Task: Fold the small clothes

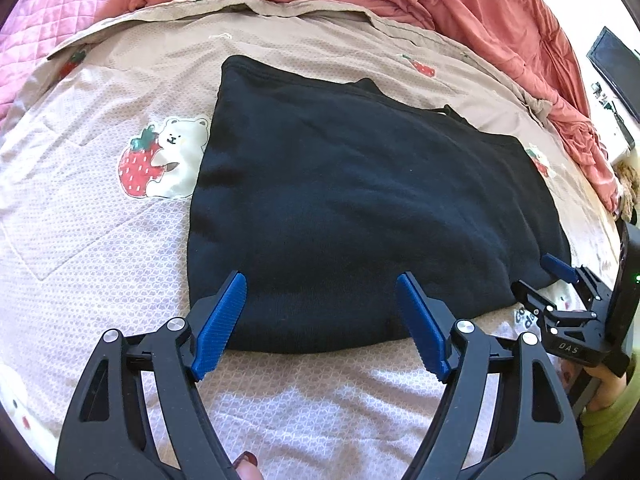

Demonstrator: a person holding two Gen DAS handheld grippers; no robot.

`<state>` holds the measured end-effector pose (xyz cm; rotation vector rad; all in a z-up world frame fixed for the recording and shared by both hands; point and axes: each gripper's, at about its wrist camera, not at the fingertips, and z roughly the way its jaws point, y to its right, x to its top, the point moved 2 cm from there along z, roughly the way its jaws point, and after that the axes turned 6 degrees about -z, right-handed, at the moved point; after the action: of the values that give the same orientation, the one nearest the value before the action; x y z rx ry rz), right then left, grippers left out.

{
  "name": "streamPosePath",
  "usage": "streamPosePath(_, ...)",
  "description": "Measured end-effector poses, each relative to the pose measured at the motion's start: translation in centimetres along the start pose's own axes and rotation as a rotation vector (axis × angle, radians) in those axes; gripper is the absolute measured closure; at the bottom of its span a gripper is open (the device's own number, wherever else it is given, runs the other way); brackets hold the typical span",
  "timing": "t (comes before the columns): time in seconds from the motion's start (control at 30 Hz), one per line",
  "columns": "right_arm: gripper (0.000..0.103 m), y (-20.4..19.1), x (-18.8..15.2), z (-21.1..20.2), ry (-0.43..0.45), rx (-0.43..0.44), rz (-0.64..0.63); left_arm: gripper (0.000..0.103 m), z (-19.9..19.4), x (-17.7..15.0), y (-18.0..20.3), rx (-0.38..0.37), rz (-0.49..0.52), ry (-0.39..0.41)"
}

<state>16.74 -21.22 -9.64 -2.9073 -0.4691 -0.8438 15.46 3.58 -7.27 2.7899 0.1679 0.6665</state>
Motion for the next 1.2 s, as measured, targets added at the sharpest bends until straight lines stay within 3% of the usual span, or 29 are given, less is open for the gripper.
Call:
streamPosePath(0.37,0.008,-1.2,-0.5,-3.9,0.084,0.002,0.043,0.029,-2.5,0.6,-0.4,-0.015,-0.018,0.025)
streamPosePath(0.43,0.007,-1.9,-0.5,-4.7,0.104,0.001,0.025,0.028,-3.1,0.7,-0.4,-0.013,-0.012,0.035)
streamPosePath(0.5,0.006,-2.6,-0.4,-5.4,0.122,-0.007,0.002,0.020,-3.6,0.9,-0.6,-0.017,-0.016,0.046)
streamPosePath(0.67,0.006,-4.7,-0.3,-6.9,0.155,-0.033,-0.053,0.011,-4.7,1.4,-1.2,-0.016,-0.039,0.072)
streamPosePath(1.2,0.005,-12.8,1.2,-8.8,0.214,-0.023,-0.259,0.010,-6.1,2.6,-3.3,0.029,-0.059,0.124)
